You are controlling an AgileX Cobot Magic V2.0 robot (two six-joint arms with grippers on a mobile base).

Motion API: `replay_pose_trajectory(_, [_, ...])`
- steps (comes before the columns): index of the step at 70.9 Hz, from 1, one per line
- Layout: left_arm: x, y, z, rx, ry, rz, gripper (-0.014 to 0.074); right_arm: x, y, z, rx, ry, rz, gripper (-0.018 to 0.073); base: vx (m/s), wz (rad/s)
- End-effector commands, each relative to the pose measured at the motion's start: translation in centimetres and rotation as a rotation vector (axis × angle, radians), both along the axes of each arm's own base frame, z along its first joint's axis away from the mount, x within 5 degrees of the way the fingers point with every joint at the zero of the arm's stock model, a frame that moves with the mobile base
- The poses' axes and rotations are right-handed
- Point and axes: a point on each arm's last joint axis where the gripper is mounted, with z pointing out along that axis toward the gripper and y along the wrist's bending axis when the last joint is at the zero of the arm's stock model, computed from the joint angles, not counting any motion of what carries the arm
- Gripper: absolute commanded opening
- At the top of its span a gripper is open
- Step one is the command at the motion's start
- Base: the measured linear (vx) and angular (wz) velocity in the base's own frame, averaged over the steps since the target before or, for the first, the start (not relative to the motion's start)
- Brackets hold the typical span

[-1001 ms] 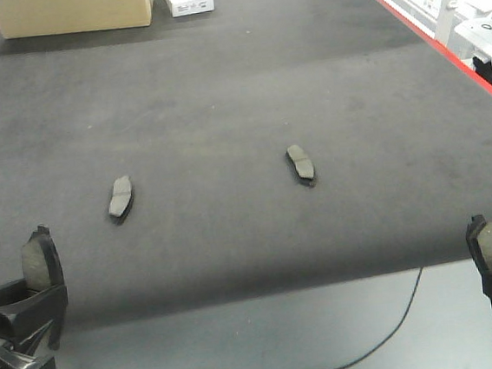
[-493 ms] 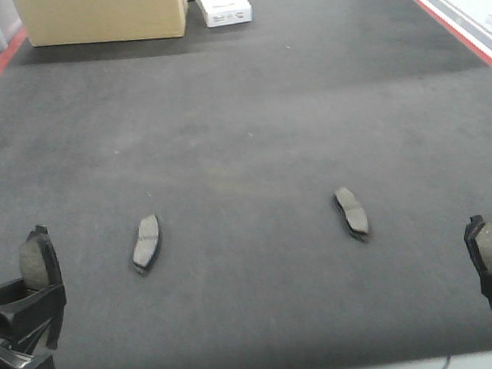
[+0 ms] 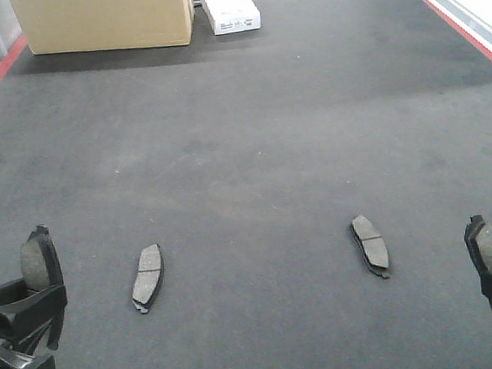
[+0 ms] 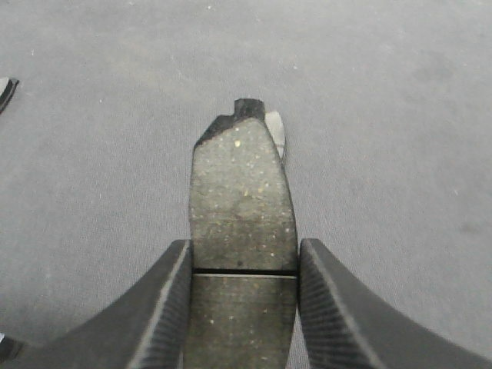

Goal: Move and align brake pads A on conveyor
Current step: 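Position the base over the conveyor beside the two placed pads, then lower the left gripper's pad onto the belt beside the placed pads and open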

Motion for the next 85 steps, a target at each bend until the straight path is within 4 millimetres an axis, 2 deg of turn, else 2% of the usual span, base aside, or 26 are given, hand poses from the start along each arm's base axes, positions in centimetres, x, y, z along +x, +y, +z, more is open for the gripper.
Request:
replay_pose_trajectory(1, [0.23, -0.20, 1.92, -0.057, -0.118, -0.006, 0.0209, 0.45, 0.09, 1.65, 0.020, -0.111, 0.004, 0.0043, 0.06, 0.05])
replay_pose_trajectory(85, [0.27, -0.22, 2.04, -0.065, -0.130, -0.007, 0.0209, 0.45, 0.09, 1.65, 0.020, -0.111, 0.004, 0.0043, 0.01, 0.01])
